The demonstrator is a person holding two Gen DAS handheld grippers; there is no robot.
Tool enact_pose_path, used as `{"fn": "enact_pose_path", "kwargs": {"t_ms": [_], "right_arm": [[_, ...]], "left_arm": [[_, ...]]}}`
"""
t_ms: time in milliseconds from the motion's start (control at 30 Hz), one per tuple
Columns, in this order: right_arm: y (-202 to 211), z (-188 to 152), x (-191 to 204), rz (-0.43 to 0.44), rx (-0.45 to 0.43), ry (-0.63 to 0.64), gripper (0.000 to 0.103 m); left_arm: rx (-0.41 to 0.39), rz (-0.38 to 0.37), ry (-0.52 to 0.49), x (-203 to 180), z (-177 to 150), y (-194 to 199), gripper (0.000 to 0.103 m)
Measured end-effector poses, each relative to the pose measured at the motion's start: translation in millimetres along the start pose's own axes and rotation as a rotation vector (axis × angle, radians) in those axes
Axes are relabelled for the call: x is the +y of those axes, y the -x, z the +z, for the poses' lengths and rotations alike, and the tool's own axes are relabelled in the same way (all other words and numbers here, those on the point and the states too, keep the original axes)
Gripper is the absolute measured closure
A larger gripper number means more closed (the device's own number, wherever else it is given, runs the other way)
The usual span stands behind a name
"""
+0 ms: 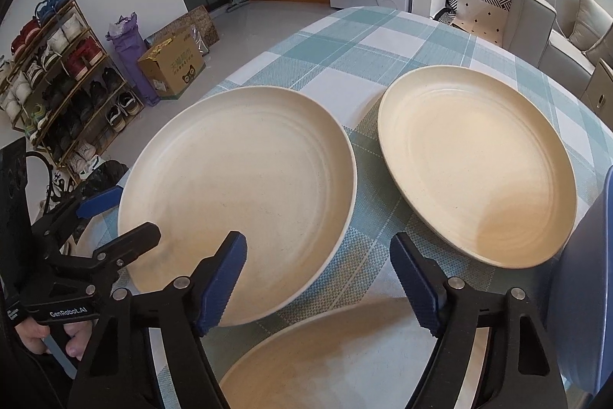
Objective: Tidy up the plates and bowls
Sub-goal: 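Close the left gripper on the plate rim while the right gripper closes beside it, then lift the cream plate with both grippers and carry it toward another cream plate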
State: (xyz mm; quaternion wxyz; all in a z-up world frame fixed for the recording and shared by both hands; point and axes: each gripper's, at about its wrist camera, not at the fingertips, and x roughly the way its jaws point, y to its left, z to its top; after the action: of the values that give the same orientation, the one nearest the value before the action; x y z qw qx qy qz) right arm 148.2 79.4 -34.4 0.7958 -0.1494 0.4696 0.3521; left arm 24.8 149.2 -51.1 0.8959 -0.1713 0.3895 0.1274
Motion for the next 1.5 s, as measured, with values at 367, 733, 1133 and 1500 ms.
{"fn": "enact_pose_path", "kwargs": {"t_ms": [367, 733, 1133, 1500], "right_arm": [[-7.0, -1.2, 0.3, -0.005, 0.027, -0.003, 0.034], [-8.0, 0.1, 6.0, -0.015, 0.02, 0.017, 0.056], [-3.9, -1.4, 13.1, -0.043, -0.002, 0.047, 0.063], [1.5, -1.9, 17.6, -0.053, -0.028, 0.069, 0.063]], "left_arm": [[0.004, -0.005, -0.006, -0.6, -1.4, -0.1, 0.027], [-0.003, -0.016, -0.001, 1.3, -2.8, 1.8, 0.059], [-0.001, -0.025, -0.02, -4.2, -3.4, 2.1, 0.067], [-0.007, -0.015, -0.021, -3.7, -2.0, 3.1, 0.067]]}}
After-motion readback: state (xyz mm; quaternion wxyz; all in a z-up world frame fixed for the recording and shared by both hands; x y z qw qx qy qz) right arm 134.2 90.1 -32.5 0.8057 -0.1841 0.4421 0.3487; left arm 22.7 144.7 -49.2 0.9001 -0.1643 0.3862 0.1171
